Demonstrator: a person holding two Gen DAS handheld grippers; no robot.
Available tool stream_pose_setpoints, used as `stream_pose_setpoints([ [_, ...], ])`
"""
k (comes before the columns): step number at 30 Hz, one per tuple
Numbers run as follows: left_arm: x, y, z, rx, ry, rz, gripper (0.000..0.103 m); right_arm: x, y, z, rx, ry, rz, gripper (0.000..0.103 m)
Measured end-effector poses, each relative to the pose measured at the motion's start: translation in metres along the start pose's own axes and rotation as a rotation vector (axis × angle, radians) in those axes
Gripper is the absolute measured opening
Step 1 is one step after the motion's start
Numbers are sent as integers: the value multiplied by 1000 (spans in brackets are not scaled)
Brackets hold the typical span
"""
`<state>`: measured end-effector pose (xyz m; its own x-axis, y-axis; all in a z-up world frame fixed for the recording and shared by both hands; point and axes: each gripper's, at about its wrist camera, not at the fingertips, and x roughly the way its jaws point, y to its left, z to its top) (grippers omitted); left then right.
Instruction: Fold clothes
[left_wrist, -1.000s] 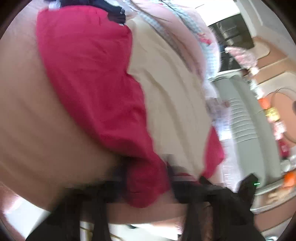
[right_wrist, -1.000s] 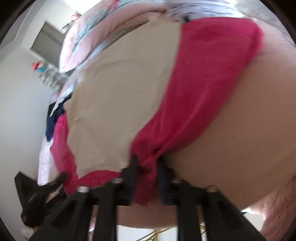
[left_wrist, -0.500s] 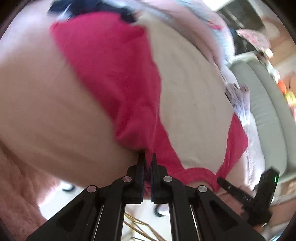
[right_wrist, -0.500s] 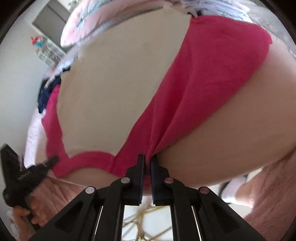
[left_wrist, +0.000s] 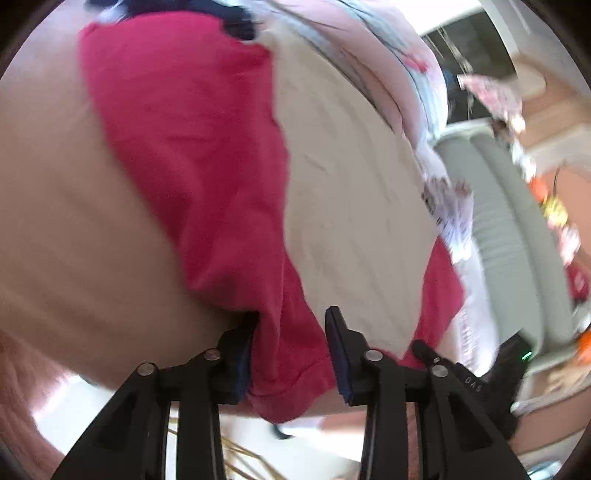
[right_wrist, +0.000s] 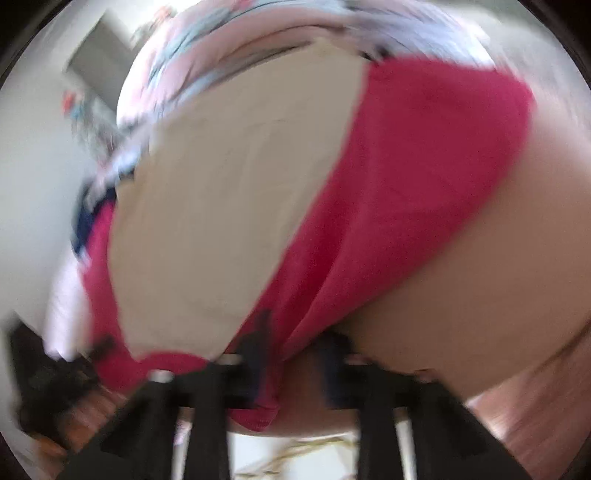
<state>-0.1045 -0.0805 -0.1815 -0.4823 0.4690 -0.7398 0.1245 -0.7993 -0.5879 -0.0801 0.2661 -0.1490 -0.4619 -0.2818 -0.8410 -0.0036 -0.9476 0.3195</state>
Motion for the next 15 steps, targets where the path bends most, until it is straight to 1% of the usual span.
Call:
stream_pose_setpoints([
  [1,-4,-2,2,11,-2,9,4,-11,10,-1,-54,-30,-47,5],
  [2,-8,-4,3,19,-6,12,4,-26,25,-4,-138,-83,-107,5],
  [6,-26,-10,9,52,-19,23,4,-75,35,-16,-216,-150,-142,4],
  [7,-20,-6,8,48,25,35,5,-63,37,-12,-200,-122,-145,4],
  [9,1,8,5,16,138,70,6,-7,44,-7,-191,-20,-185,4],
  [10,2,14,5,-16,150,46,6,19,47,-5,-184,29,-202,4],
  [11,1,20,6,-50,151,11,6,27,41,-6,-139,48,-183,4],
  [12,-5,24,10,-75,154,-7,7,35,34,-8,-96,66,-164,3],
  [13,-12,28,15,-98,157,-20,9,27,31,-6,-72,53,-158,3],
  [14,-25,32,20,-101,118,-23,11,20,28,-4,-48,39,-152,3],
  [15,-41,37,27,-97,59,-3,16,13,24,-2,-24,26,-147,4],
])
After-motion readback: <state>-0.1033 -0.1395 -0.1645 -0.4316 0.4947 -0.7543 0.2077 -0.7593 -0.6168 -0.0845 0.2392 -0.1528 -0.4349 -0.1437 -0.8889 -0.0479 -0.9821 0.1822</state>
